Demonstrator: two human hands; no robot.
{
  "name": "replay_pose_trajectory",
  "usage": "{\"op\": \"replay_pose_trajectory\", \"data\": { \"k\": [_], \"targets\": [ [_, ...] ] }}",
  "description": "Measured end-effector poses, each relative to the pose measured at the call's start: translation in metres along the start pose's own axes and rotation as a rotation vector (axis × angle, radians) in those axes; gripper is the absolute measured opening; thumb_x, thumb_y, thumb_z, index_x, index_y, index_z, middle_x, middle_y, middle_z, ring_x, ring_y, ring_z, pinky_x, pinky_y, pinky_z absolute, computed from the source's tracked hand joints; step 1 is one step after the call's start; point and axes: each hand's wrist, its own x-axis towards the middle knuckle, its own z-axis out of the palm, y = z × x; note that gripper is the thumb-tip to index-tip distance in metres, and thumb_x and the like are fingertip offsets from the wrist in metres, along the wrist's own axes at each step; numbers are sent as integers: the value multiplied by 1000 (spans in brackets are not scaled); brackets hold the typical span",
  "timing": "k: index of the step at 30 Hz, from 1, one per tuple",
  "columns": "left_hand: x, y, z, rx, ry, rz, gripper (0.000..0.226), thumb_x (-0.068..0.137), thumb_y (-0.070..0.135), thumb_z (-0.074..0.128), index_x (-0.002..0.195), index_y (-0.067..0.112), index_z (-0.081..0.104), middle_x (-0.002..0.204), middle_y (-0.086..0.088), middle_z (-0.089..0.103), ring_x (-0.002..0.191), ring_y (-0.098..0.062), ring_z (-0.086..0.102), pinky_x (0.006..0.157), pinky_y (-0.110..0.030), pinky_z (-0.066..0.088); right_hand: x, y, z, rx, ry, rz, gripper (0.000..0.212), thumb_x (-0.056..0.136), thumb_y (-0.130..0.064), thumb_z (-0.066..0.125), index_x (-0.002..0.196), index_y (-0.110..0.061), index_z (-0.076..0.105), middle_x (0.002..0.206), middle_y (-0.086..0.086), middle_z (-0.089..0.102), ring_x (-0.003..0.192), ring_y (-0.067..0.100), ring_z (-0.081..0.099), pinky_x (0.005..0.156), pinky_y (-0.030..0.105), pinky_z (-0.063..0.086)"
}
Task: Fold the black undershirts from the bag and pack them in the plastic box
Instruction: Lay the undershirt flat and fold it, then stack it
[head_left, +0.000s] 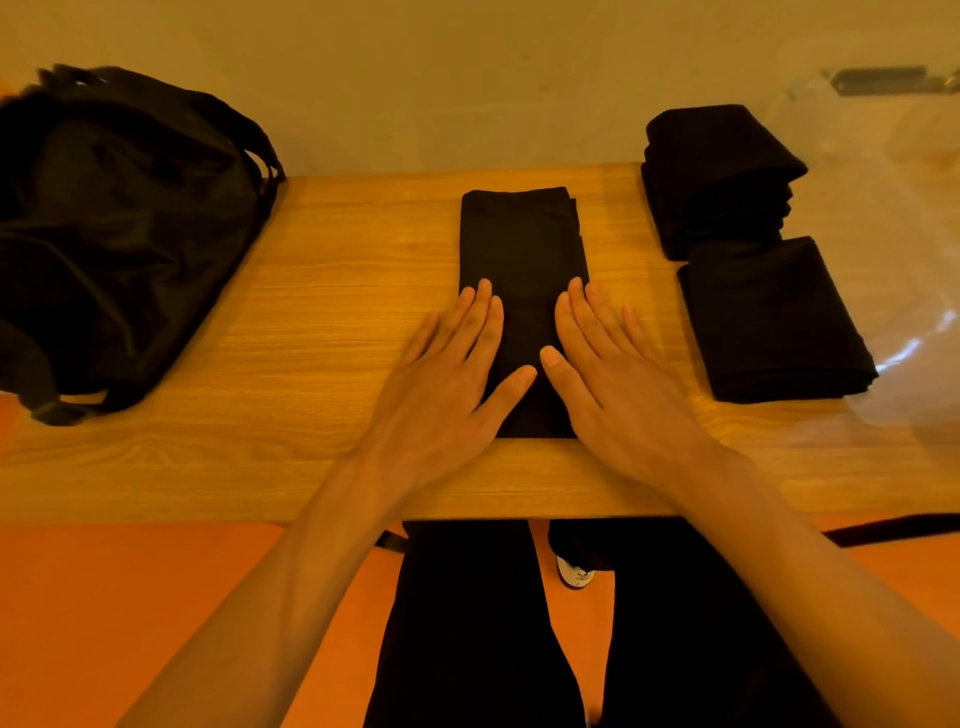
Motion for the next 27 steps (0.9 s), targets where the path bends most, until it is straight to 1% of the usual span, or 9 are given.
{"op": "replay_pose_trajectory", "data": {
  "k": [3,7,9,10,12,16,20,23,27],
  "targets": [
    [-1,1,-2,-80,14,-2,81,93,70,-9,161,25,-6,168,9,-16,150,0,-22,127,-36,-3,-3,-1,0,99,33,12,86,88,-68,-20,160,-22,-5,167,-8,-13,148,-1,-23,124,32,-13],
    [7,1,-24,-407,34,-98,67,101,64,14,161,36,6,167,21,-11,150,6,-15,121,-23,-5,-1,-9,-28,349,35,56,71,99,-64,-6,161,-31,6,168,-9,-4,149,-5,-14,118,16,-10],
    [31,-9,-36,-420,99,-156,60,104,58,28,160,35,22,168,18,5,153,0,-1,117,-23,4,17,-11,-49,493,164,123,66,103,-55,6,154,-28,38,161,3,33,143,1,29,107,6,19],
    [49,-16,-41,-372,128,-176,58,105,55,35,157,32,32,167,13,17,153,-7,11,115,-25,13,32,-12,-59,589,237,184,63,106,-52,12,141,-22,55,145,12,53,123,9,51,91,9,35],
    [89,-31,-51,-295,185,-217,51,104,52,44,146,23,49,153,2,43,142,-17,37,111,-29,31,74,-7,-71,727,285,321,60,107,-51,23,116,-12,68,112,19,68,94,17,62,69,19,41],
    [154,-52,-50,-314,288,-291,40,100,51,53,117,17,63,113,-2,61,111,-22,57,90,-36,48,152,23,-55,510,316,400,38,103,-42,49,80,-13,52,72,3,55,63,14,53,53,28,38],
    [180,-62,-36,-305,330,-314,28,96,48,58,108,23,62,105,4,59,109,-20,56,96,-41,47,177,38,-36,366,349,396,42,100,-49,54,98,-8,61,85,7,60,73,21,61,57,36,50],
    [186,-72,-34,-353,314,-259,14,97,41,60,107,32,62,97,15,53,112,-18,53,104,-41,41,179,40,-30,338,391,351,31,101,-44,55,107,-15,64,88,1,64,73,13,61,58,26,47],
    [180,-78,-34,-495,324,-175,5,98,29,63,99,33,64,93,18,53,89,-3,53,97,-38,47,175,44,-26,436,495,396,18,99,-41,60,93,-26,67,72,-19,55,62,-3,52,49,5,37]
  ]
}}
